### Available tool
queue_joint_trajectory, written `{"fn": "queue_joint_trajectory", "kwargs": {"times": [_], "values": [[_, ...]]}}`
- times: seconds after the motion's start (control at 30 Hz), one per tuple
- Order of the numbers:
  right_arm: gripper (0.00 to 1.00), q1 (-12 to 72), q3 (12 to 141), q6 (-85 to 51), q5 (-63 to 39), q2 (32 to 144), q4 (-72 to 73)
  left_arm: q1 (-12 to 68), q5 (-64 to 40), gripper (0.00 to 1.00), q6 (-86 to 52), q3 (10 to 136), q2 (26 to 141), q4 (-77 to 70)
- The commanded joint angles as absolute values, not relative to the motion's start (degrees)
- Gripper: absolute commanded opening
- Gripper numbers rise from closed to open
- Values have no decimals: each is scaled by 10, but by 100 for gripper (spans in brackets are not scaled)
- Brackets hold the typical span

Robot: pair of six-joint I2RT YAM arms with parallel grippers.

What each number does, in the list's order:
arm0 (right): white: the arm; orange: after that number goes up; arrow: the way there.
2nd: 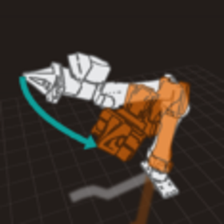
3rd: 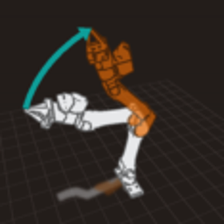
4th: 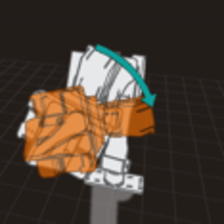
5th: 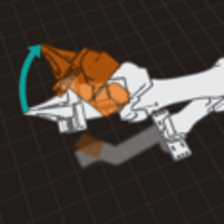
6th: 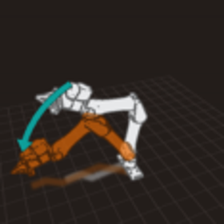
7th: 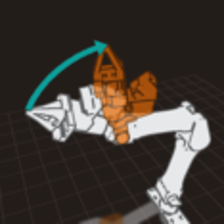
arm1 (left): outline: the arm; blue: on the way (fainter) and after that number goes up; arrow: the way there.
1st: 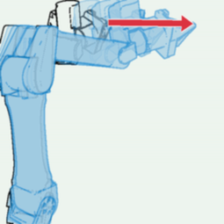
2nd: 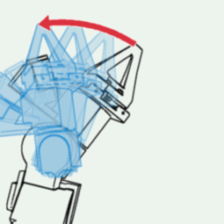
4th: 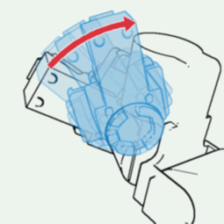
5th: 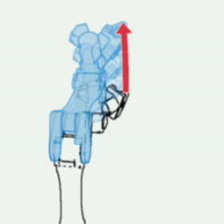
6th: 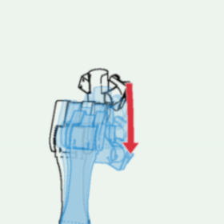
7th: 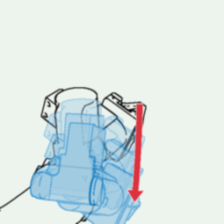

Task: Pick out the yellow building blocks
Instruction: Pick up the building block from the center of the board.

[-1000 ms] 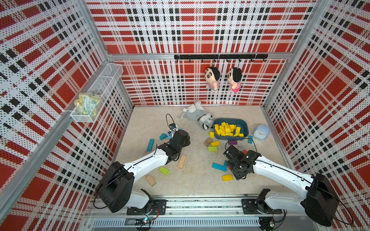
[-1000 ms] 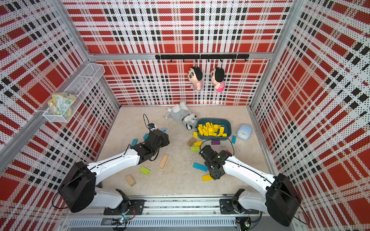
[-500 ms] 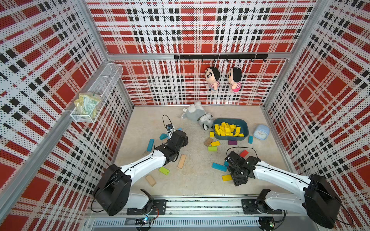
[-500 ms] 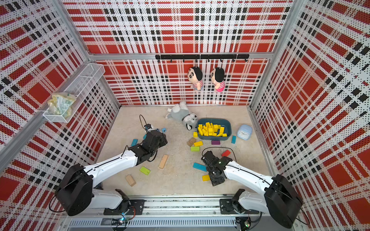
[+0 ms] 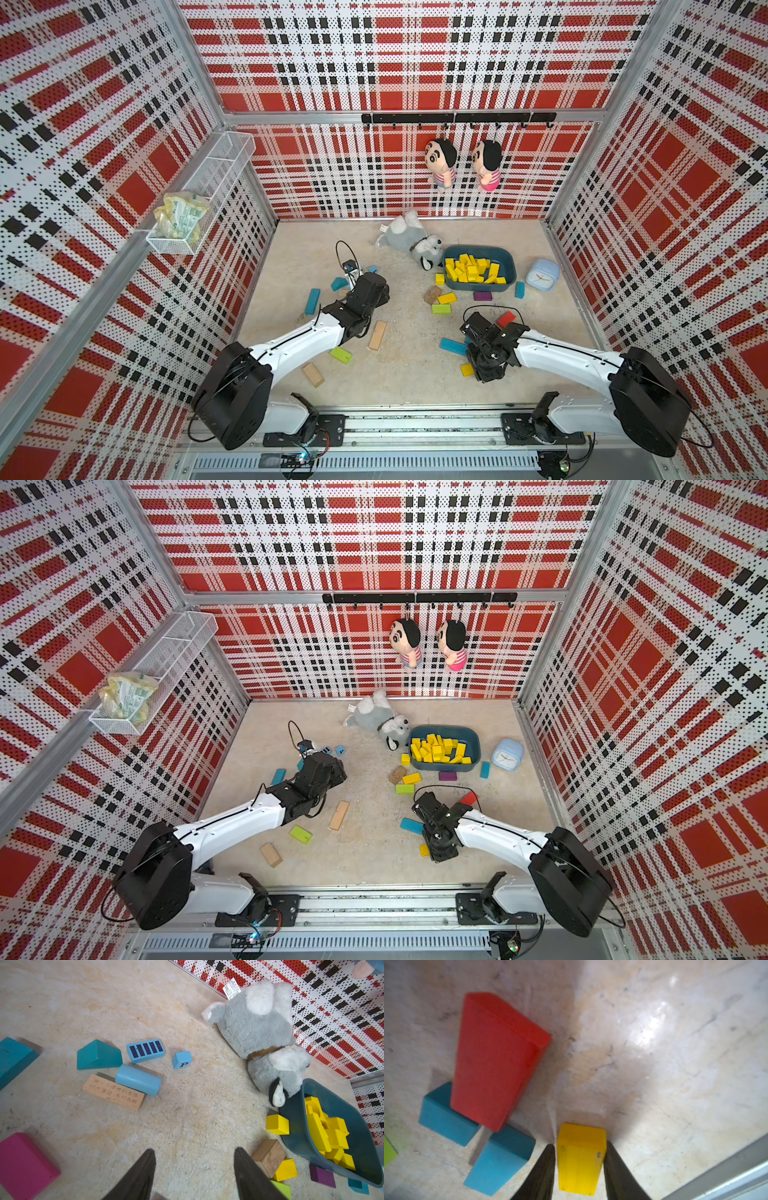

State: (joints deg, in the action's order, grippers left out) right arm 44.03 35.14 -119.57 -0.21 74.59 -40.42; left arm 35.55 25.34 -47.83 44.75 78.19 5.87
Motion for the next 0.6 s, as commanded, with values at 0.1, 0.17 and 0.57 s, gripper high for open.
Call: {"fn": "queue_joint_trajectory", "kwargs": {"times": [0.1,0.17,0.57], "values": [[29,444,368,-1230,21,751,-438,354,267,63,-486,453,785,65],[22,444,385,-1222,48,739,-456,354,269,63,-487,458,792,64],[19,348,586,-928,257,750,-568,351,275,63,-481,520,863,52]]}}
